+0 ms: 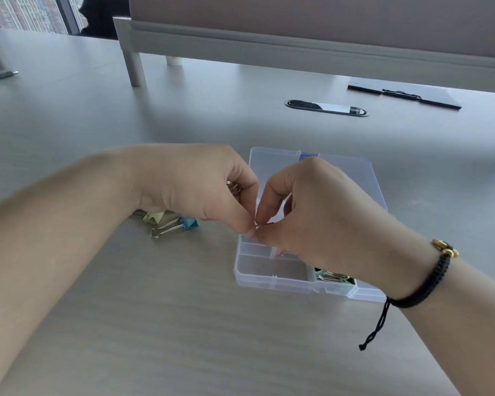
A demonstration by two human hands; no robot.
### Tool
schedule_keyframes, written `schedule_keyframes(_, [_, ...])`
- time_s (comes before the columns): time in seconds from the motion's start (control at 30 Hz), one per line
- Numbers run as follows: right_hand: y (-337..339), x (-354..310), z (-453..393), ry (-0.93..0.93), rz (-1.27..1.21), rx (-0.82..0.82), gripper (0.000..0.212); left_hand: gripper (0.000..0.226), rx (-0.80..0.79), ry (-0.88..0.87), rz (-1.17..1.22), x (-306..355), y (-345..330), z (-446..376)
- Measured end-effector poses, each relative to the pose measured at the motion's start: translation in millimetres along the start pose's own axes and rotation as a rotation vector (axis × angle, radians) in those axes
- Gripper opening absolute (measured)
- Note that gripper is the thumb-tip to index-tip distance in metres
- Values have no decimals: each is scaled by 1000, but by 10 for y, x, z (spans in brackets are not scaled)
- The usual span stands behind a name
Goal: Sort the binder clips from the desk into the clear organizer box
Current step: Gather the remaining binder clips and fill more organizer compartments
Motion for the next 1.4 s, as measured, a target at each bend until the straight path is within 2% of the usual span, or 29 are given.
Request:
schedule_keyframes(0.13, [-5,3,-14,-2,18,-38,8,28,-7,40,24,-13,-6,-13])
schedule_keyframes(0.33, [5,29,-22,-41,-7,-89,7,11,3,7,-52,2,53,29])
schedule_keyframes(0.73, [-9,26,-35,-67,14,-24,12,16,34,77,-15,-30,10,-13])
schedule_keyframes(0.83, [-15,17,-42,-66,25,-16,12,9,43,71,-25,-27,-14,-17])
schedule_keyframes(1.23, [-18,8,-39,-47,36,-24,11,8,-104,144,161,-124,-63,-8])
schedule_keyframes(1.4, [63,33,-21,-68,-116,-112,9,10,-115,177,184,-133,-45,9])
Point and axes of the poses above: each hand's wrist, its own z-axis away from the middle knuckle, its own y-axis out of the back of the hand, x = y × z, the point moved 4 cm from there along -z, towards the middle knuckle, and after that the axes turned 2 degrees about -y, right-handed, at the moved point
